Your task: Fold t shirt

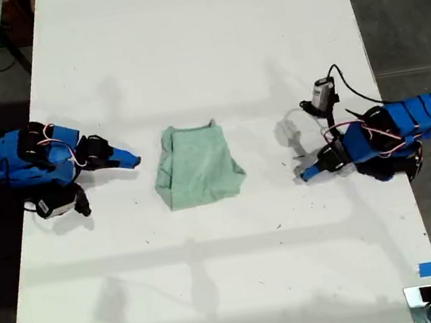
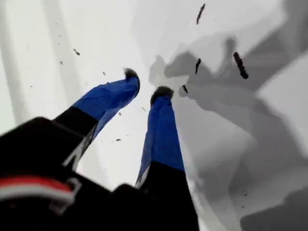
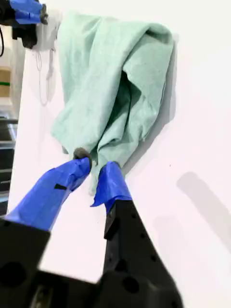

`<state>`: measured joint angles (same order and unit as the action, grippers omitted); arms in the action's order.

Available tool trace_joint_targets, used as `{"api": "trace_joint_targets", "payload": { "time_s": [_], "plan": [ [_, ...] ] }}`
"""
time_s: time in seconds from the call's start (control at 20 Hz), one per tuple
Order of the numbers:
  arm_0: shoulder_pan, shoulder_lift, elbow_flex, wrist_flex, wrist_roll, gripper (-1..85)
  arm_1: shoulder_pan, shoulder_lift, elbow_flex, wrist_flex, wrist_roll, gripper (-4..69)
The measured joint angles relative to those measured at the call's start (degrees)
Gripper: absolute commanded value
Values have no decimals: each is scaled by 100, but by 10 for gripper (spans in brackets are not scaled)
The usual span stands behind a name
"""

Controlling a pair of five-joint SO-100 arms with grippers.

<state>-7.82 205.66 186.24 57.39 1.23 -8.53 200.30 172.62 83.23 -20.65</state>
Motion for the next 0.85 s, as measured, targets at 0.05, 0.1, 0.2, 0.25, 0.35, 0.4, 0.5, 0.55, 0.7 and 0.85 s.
{"api": "trace_joint_targets", "payload": {
  "time_s": [0.05,0.1,0.2,0.25,0.35,0.4,0.5,0.55,0.7,0.85],
  "plan": [
    [-211,0,0,18,176,59,97,-18,26,-53,-281,121],
    [-501,0,0,18,413,59,141,-9,114,-105,-448,141],
    [-738,0,0,18,800,59,255,0,123,-158,-1362,127],
    [-703,0,0,18,905,59,255,0,132,-185,-1934,115],
    [-554,0,0,18,984,59,211,0,141,-211,-2522,103],
    [-413,0,0,35,1107,59,220,0,141,-211,-2566,97],
    [9,0,0,44,1986,59,229,0,149,-211,-2584,89],
    [229,0,0,44,2487,59,229,0,149,-211,-2584,84],
    [703,0,0,44,2865,59,229,0,149,-211,-2584,76],
    [1099,0,0,44,2874,59,229,0,149,-211,-2584,71]
  ]
}}
